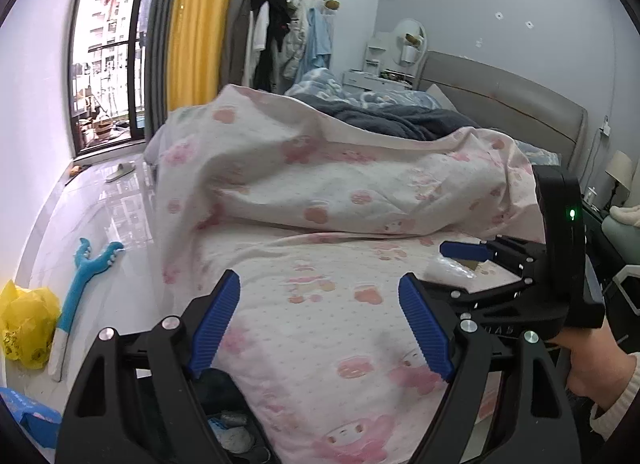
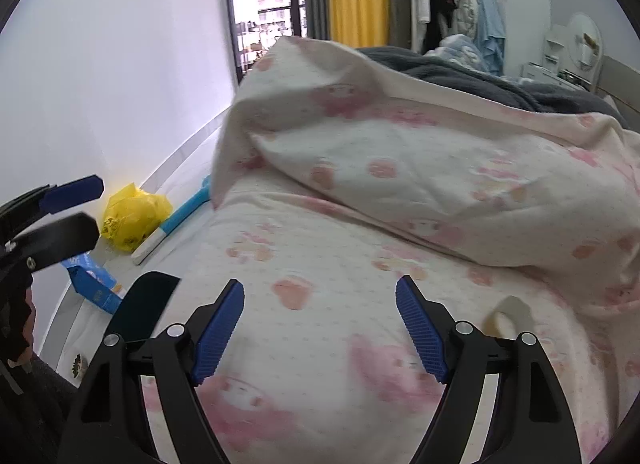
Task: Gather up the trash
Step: 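Move both tools back toward the bubble wrap and tape core on the bedsheet, then grasp the brown tape core with right tool while left tool grasps the bubble wrap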
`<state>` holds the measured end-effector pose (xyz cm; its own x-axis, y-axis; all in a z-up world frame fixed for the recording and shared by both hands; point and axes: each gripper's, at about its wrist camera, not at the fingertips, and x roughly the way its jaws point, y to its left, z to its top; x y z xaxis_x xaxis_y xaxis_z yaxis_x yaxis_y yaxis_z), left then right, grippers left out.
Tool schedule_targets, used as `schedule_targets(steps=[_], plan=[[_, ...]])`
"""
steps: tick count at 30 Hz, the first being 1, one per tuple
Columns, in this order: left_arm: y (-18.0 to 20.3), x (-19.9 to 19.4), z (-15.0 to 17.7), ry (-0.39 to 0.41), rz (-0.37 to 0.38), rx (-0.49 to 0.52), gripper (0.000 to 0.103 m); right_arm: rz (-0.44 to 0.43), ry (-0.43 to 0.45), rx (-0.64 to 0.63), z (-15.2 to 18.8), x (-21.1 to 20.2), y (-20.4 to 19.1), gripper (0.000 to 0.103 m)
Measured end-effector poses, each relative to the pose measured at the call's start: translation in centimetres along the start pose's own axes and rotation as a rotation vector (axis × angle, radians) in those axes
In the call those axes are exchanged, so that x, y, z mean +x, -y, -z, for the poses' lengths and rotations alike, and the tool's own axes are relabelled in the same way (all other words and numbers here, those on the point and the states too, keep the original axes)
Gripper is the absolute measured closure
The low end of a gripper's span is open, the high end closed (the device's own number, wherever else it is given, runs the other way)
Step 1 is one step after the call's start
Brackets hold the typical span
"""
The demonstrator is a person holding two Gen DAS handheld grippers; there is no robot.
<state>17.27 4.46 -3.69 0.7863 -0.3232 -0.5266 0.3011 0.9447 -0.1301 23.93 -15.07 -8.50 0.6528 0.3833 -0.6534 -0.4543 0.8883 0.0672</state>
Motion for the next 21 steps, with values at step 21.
schedule_targets(steps=[21], plan=[[7.3, 7.3, 0.7, -0.101, 0.2, 0.098, 0.017, 0.074, -0.026, 0.174, 2.1, -0.7, 12.3, 0.024]])
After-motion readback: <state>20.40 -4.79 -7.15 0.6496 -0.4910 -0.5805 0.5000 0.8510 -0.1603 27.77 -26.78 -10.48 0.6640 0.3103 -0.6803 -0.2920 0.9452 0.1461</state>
